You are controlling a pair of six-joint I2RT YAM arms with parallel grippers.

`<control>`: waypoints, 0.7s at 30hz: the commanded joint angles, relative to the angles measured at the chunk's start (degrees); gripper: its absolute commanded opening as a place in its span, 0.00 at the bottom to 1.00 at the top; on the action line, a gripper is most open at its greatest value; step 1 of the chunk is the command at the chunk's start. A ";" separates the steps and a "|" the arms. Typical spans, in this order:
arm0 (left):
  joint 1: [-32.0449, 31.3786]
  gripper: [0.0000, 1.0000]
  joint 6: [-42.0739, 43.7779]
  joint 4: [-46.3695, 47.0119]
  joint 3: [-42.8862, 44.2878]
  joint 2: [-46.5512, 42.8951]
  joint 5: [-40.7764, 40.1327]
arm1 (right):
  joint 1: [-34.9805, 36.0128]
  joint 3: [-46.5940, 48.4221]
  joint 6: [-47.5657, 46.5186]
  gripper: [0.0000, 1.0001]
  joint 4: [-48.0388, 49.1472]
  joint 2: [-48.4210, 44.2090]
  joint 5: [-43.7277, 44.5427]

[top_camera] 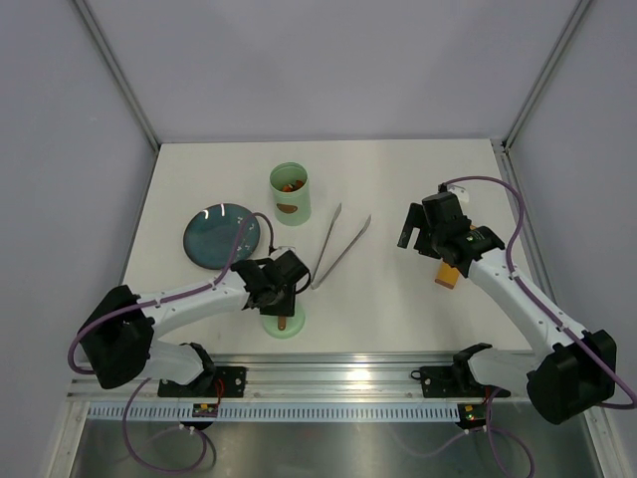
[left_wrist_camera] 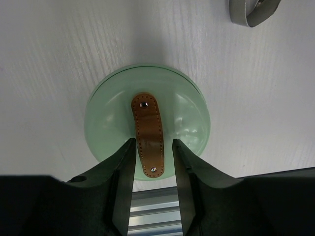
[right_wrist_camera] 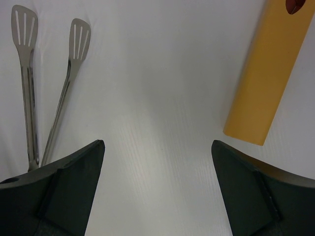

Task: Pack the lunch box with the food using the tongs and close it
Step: Pick up the box lid from the center of the board.

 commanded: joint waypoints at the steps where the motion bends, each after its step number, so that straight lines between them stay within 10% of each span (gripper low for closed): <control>1: -0.33 0.36 -1.13 2.30 -0.17 0.02 0.53 | -0.24 1.69 -0.51 0.98 1.26 0.47 -0.72; 13: -0.33 0.02 1.86 -2.09 5.36 -1.21 -6.59 | -0.24 1.77 -0.77 0.98 1.00 0.91 -0.72; 21: -0.24 0.00 4.06 -6.83 12.04 -4.11 -9.23 | -0.33 1.16 -0.69 0.98 1.62 1.00 -0.90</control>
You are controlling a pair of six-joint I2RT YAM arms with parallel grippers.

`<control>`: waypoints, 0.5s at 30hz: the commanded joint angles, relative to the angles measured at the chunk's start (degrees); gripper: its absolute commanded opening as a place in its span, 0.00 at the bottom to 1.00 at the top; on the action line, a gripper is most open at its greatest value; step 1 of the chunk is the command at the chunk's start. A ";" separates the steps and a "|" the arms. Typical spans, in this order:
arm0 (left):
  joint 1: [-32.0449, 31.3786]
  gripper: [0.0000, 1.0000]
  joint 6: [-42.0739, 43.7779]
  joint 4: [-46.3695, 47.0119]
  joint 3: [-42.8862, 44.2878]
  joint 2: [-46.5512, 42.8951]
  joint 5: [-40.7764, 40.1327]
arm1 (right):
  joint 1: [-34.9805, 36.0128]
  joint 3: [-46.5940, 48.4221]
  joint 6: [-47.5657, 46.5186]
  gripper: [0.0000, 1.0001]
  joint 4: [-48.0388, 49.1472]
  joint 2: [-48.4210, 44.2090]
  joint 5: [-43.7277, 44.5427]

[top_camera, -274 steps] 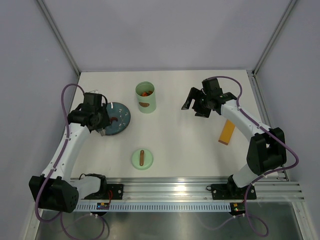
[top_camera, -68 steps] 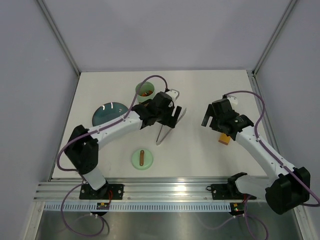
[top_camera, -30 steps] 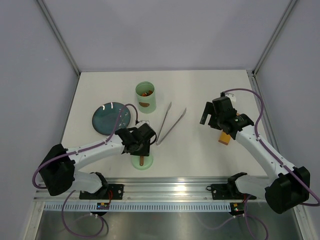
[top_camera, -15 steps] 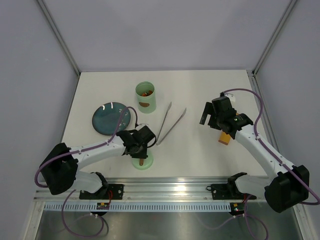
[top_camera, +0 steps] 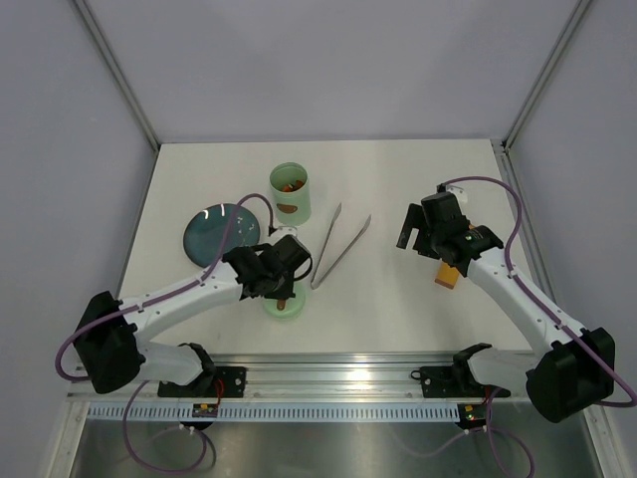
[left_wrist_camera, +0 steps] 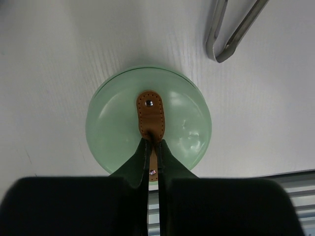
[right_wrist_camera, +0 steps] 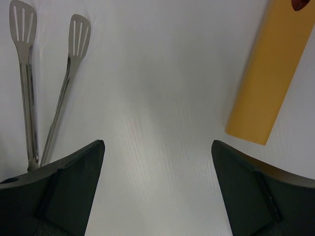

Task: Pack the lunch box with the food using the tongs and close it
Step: Pick up the box lid from the center of the board.

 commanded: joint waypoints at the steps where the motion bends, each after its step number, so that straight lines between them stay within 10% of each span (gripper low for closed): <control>1: -0.24 0.00 2.28 -2.18 6.86 -2.60 -4.73 | -0.33 1.16 -0.66 0.98 1.59 0.26 -0.31; 15: 14.52 0.00 20.99 -9.66 39.64 6.16 -7.29 | -0.33 0.19 -0.75 0.98 1.42 -1.41 1.01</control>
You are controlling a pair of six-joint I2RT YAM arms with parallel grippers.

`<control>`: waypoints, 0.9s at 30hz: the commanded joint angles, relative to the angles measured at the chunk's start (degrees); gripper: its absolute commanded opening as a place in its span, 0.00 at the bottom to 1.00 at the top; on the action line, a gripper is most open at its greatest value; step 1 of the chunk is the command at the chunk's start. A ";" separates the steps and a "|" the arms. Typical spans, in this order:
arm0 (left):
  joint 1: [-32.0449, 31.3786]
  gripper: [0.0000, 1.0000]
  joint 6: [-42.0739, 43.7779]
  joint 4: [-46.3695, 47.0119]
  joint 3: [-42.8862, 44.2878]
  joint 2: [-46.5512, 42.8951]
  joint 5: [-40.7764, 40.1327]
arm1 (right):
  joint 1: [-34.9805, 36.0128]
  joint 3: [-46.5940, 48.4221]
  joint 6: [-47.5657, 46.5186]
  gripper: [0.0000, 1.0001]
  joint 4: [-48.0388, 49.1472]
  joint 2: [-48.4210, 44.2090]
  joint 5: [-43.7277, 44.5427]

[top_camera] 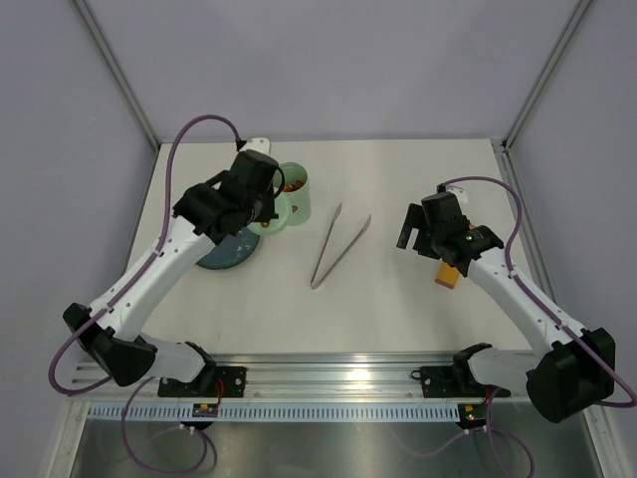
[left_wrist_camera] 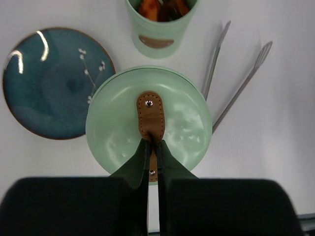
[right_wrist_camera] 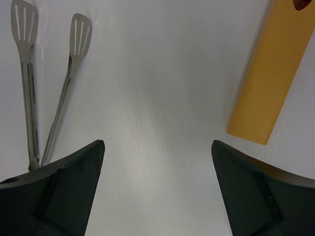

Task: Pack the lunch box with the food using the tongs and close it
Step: Pick up the box lid from the center of the board.

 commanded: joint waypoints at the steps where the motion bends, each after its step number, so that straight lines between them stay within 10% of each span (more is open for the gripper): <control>1: 3.29 0.00 7.17 -0.65 8.99 5.83 -0.10 | -0.31 0.21 -0.99 0.98 1.42 -1.54 1.43; 16: 9.01 0.00 14.73 -3.03 43.71 34.75 5.10 | -0.22 0.65 -0.73 0.98 -0.78 -2.51 0.99; 27: 13.14 0.00 14.48 -1.62 45.75 43.19 13.70 | -0.22 -0.93 0.15 0.98 -1.57 -3.92 2.04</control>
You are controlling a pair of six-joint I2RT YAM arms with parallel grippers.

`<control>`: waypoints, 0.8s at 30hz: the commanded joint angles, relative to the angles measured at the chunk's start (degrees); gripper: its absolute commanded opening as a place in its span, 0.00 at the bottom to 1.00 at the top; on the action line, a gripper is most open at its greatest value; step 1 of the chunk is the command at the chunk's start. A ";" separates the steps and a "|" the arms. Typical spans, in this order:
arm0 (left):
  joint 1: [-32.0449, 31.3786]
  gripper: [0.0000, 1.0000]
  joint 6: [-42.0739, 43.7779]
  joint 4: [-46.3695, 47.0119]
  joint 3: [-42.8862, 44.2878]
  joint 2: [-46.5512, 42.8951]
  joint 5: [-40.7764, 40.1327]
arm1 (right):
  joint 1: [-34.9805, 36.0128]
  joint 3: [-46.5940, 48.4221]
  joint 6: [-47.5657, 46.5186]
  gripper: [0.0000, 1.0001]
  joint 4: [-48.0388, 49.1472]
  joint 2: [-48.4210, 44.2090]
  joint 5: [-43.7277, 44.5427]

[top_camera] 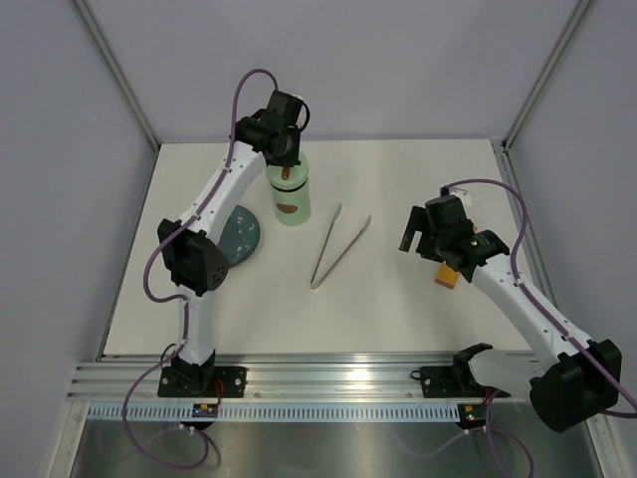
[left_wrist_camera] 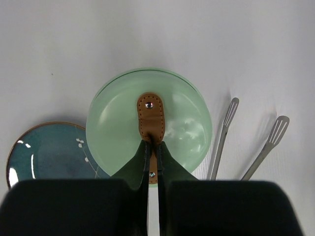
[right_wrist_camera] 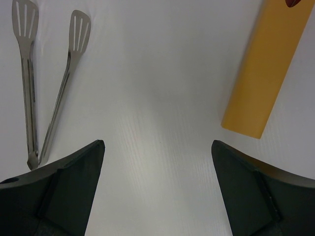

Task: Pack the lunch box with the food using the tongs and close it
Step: Pick up the box lid from the center of the board, then close the box lid on the packing box.

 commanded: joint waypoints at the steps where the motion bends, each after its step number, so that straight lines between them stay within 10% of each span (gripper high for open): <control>1: 0.90 0.00 0.29 1.94 1.75 1.95 4.53 | -0.31 -0.27 0.63 0.98 -0.15 -0.92 1.93; 24: 3.10 0.00 -1.65 2.38 -1.94 4.16 10.77 | -0.31 1.31 0.01 0.98 -1.64 -1.45 2.81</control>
